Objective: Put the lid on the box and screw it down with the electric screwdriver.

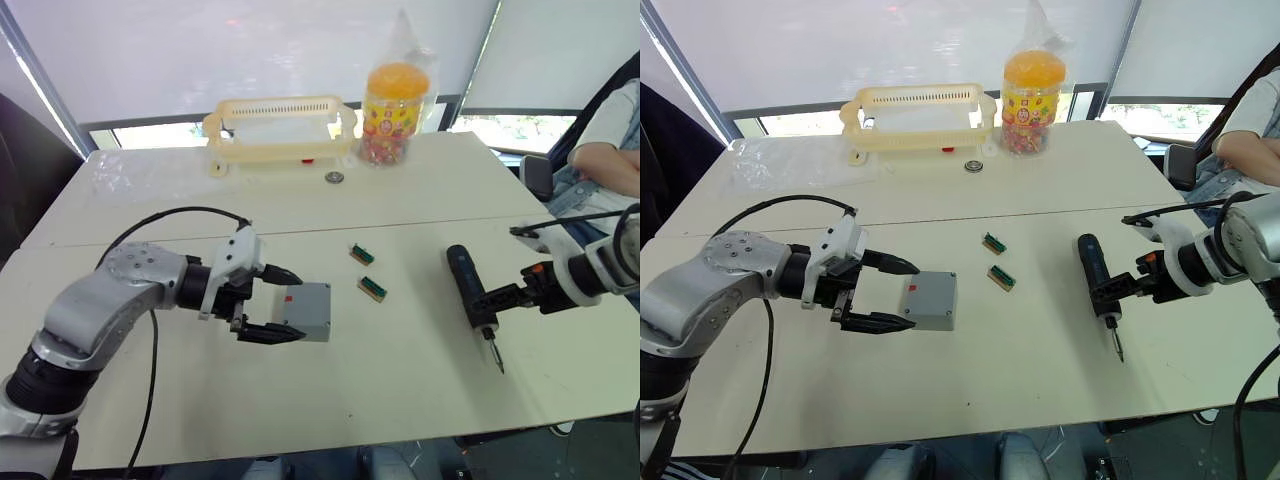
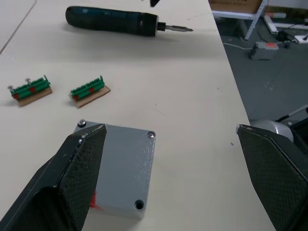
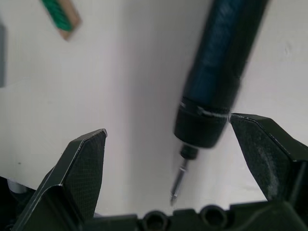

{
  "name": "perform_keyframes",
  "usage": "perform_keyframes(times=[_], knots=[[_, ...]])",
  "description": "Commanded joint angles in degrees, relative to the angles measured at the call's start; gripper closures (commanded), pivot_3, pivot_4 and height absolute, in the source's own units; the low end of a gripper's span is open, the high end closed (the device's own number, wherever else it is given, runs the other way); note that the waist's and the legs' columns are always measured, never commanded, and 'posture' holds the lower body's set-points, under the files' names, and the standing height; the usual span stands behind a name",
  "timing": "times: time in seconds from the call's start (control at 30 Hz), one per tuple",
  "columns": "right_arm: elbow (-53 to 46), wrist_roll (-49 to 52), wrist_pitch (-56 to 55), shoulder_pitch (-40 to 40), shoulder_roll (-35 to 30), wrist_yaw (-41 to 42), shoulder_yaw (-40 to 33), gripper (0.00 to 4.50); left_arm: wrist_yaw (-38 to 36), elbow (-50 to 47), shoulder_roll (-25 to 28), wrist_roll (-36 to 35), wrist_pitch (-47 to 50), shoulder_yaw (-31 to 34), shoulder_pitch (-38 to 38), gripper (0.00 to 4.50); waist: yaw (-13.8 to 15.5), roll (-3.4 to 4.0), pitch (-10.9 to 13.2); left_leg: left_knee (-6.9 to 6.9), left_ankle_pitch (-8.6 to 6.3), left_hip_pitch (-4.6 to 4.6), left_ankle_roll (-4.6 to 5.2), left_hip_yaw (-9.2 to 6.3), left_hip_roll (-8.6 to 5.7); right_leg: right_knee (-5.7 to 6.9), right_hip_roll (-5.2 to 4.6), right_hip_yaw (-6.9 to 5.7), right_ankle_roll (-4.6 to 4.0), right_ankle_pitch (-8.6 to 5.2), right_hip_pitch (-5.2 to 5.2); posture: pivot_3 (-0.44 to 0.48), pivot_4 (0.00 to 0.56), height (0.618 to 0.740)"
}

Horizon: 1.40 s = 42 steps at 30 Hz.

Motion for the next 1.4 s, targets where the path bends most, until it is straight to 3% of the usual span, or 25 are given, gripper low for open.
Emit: perform_keyframes(times=[0.03,0.47,0.57,0.67,0.7,0.83,0.93,1.0,1.13,1.27,1.4], knots=[[1.5,-1.5,0.3,-2.0,-0.6,0.7,2.3,0.00,1.9,-2.9,0.5,-0.3,0.3,1.8,1.6,0.08,-0.1,0.00,0.0,0.00,0.00,-0.01,0.00,0.00,0.00,0.00,0.00,0.00,0.00,0.00,-0.01,0.000,0.150,0.740],[12.8,-8.9,-1.5,-6.1,8.5,0.6,9.5,0.00,8.8,-7.2,-0.7,-1.5,1.5,3.5,7.7,0.08,0.2,0.00,0.0,0.00,0.00,-0.05,-0.01,-0.02,-0.02,0.02,0.00,0.00,0.01,0.01,-0.05,0.000,0.150,0.740],[12.3,-11.3,-3.4,-4.8,9.0,0.0,11.0,0.89,10.4,-8.0,-1.1,-1.9,1.9,4.3,8.7,0.00,0.1,0.00,0.0,0.01,0.00,-0.05,-0.01,-0.01,-0.03,0.01,-0.02,0.01,0.01,0.01,-0.04,0.000,0.150,0.740],[11.4,-13.0,-4.4,-3.0,9.6,-0.6,11.6,2.43,12.2,-8.4,-1.5,-1.7,2.0,4.7,9.7,0.00,0.1,-0.05,0.0,0.01,0.00,-0.01,-0.01,-0.02,-0.04,0.04,0.01,0.00,0.02,0.01,-0.04,0.000,0.150,0.740],[11.8,-13.7,-4.5,-2.4,10.2,-1.5,11.1,2.73,12.7,-8.5,-1.5,-1.9,2.2,4.9,10.0,0.00,0.0,-0.10,-0.1,0.01,0.00,0.00,-0.01,-0.03,-0.05,0.04,0.02,-0.01,0.01,0.01,-0.02,0.000,0.150,0.740],[12.6,-15.2,-4.8,-0.7,11.5,-2.8,8.7,2.73,13.2,-8.7,-0.9,-2.4,2.4,5.6,10.8,0.00,0.0,-0.44,-0.3,0.02,0.00,0.12,-0.01,-0.05,-0.03,0.03,0.03,-0.02,0.01,0.01,0.13,0.000,0.150,0.740],[14.5,-15.0,-5.2,-1.2,12.8,-3.0,4.2,2.73,12.3,-7.1,0.2,-2.0,1.8,6.1,10.8,0.00,0.0,-0.73,-0.4,0.11,0.00,0.14,-0.01,-0.05,-0.03,0.02,0.03,-0.02,0.00,0.01,0.19,0.000,0.150,0.740],[17.8,-15.1,-9.1,-4.4,14.0,-4.2,-2.8,2.73,10.8,-4.4,1.4,-1.0,1.1,6.2,9.6,0.00,-0.2,-0.73,-0.4,0.15,0.00,0.14,-0.01,-0.04,-0.03,0.00,0.03,-0.01,-0.01,0.00,0.21,0.000,0.150,0.740],[19.6,-13.9,-13.2,-9.7,17.4,-8.8,-16.6,2.73,7.8,1.0,2.7,0.7,-1.2,5.8,7.4,0.00,-0.3,0.06,0.0,0.16,0.01,0.09,-0.01,0.18,-0.14,0.05,0.03,0.16,-0.05,0.03,0.08,0.000,0.150,0.740],[-1.1,-5.2,-25.3,-6.6,26.5,-13.6,-38.0,2.73,5.7,10.2,1.0,2.7,-3.0,4.0,1.2,0.00,-0.3,0.10,0.0,-0.03,0.02,-0.34,-0.02,0.09,-0.08,0.42,0.15,0.11,-0.02,0.05,-0.58,0.000,0.150,0.740],[-21.6,-4.1,-41.3,3.2,41.9,-21.0,-42.2,2.73,2.8,15.0,-0.1,5.7,-5.6,1.3,-2.8,0.00,-0.1,0.02,-0.1,-0.05,0.05,-0.78,-0.08,-0.08,0.06,0.80,0.25,-0.01,-0.04,0.04,-1.08,0.000,0.150,0.740]])
